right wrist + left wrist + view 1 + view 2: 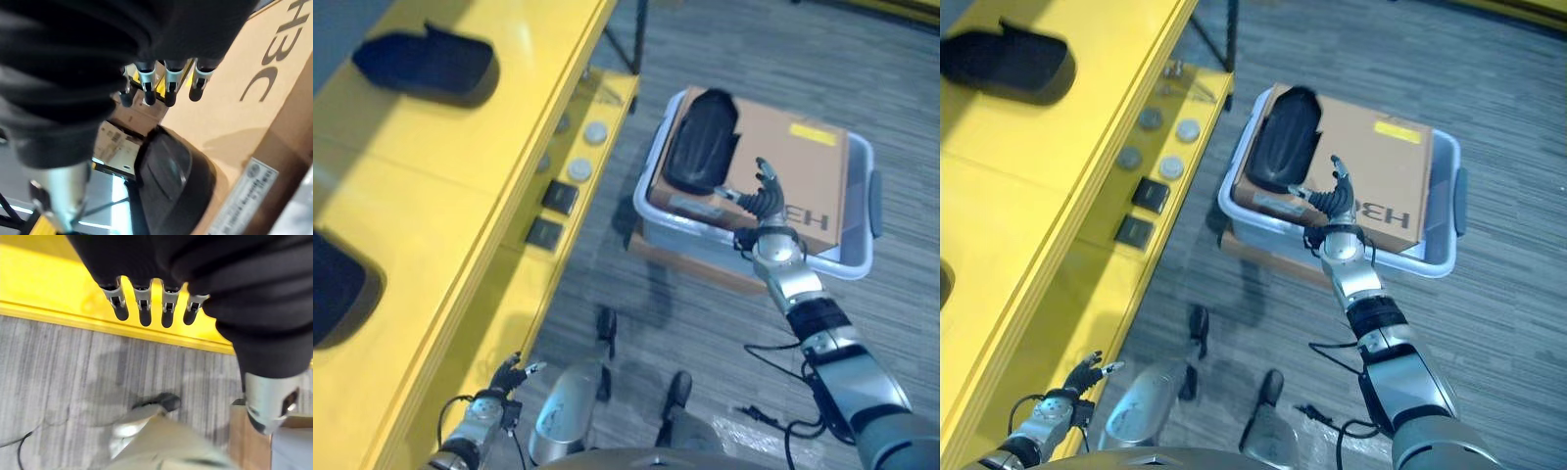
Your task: Move parts from the plastic box to the shelf.
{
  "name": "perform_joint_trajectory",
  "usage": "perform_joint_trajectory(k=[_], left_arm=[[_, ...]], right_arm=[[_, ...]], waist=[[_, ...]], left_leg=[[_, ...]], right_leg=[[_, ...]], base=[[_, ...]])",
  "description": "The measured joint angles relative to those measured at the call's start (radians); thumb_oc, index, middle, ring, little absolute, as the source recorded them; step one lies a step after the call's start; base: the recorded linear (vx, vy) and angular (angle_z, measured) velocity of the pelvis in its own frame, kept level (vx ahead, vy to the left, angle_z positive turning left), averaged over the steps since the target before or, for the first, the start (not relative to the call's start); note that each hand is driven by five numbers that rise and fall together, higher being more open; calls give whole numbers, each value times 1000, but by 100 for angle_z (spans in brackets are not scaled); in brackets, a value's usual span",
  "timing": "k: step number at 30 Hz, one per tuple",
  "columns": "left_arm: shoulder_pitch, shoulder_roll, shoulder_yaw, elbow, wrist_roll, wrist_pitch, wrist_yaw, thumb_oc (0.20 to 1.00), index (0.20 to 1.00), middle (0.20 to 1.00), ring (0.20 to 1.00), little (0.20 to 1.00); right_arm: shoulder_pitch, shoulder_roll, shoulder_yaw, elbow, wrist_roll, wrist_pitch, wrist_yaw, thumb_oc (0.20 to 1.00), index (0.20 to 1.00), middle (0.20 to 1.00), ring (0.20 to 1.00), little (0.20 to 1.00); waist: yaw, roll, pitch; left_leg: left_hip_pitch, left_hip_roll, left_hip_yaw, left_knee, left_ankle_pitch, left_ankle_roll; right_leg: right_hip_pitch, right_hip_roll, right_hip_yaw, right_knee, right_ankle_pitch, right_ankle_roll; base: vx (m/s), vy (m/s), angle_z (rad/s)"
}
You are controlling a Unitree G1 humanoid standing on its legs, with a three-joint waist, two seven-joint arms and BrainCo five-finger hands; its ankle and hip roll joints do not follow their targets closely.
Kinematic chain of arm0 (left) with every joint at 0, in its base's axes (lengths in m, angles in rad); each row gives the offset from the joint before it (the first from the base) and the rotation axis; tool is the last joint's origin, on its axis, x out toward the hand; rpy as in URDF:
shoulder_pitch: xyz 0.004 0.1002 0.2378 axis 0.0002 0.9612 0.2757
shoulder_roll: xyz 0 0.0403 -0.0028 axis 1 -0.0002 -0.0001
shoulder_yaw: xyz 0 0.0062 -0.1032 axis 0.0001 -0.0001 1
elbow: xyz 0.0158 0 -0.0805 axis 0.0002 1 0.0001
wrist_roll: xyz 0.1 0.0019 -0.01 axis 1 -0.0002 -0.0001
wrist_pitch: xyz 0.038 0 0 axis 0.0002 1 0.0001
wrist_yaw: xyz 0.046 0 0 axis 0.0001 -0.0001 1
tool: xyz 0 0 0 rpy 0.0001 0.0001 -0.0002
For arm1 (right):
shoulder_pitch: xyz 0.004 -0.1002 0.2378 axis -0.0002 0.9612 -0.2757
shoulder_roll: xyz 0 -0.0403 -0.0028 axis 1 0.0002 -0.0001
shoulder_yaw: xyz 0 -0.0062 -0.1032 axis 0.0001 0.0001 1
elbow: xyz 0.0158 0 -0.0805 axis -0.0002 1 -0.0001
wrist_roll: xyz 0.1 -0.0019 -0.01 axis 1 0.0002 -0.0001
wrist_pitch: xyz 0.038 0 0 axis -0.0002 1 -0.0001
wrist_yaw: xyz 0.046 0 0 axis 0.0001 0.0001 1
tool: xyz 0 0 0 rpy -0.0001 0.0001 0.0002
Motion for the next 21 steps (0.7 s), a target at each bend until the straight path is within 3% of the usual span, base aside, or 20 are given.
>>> perform_joint_trajectory(k=[2, 9, 12, 14, 17, 21], left_arm=[[-5, -5, -12, -15, 0, 1, -5, 1000, 1000, 1000, 1000, 1000], [-40, 10, -17, -38, -10, -6, -20, 1000, 1000, 1000, 1000, 1000], [-38, 15, -24, -38, -20, -5, -24, 1000, 1000, 1000, 1000, 1000], [-39, 17, -33, -48, -24, -5, -26, 1000, 1000, 1000, 1000, 1000], [-50, 17, -43, -79, -41, -5, -40, 1000, 1000, 1000, 1000, 1000], [-76, 18, -51, -110, -60, -7, -46, 1000, 1000, 1000, 1000, 1000]], right_arm=[[-5, -11, -33, 8, 26, 7, -29, 1000, 1000, 1000, 1000, 1000], [-160, -30, -29, 167, 37, 28, -52, 1000, 1000, 1000, 1000, 1000], [-200, -51, -25, 186, 45, 34, -85, 1000, 1000, 1000, 1000, 1000], [-250, -70, -14, 193, 45, 44, -110, 1000, 1000, 1000, 1000, 1000], [-294, -99, -6, 208, 45, 64, -138, 1000, 1000, 1000, 1000, 1000], [-340, -109, 1, 266, 46, 87, -174, 1000, 1000, 1000, 1000, 1000]], waist=[[-13, 2, 8], [39, 19, 70], [53, 20, 76], [53, 24, 78], [54, 29, 89], [56, 34, 102]], left_leg=[[1, -13, 17, -45, 29, 14], [11, -39, 6, -89, 58, 27], [15, -39, -5, -102, 83, 42], [17, -43, -46, -129, 128, 50], [18, -36, -63, -146, 167, 105], [18, -31, -85, -146, 168, 107]], right_leg=[[-9, -13, 7, 0, -12, -7], [-6, -16, -1, -1, -23, -9], [-6, -9, -1, -1, -8, 14], [-8, 3, -5, -1, 1, 33], [-6, 17, -22, -1, 1, 41], [0, 27, -32, 5, 0, 40]], base=[[15, 14, 37], [9, 4, 17], [14, 11, 5], [15, 14, 10], [13, 15, 13], [22, 19, 8]])
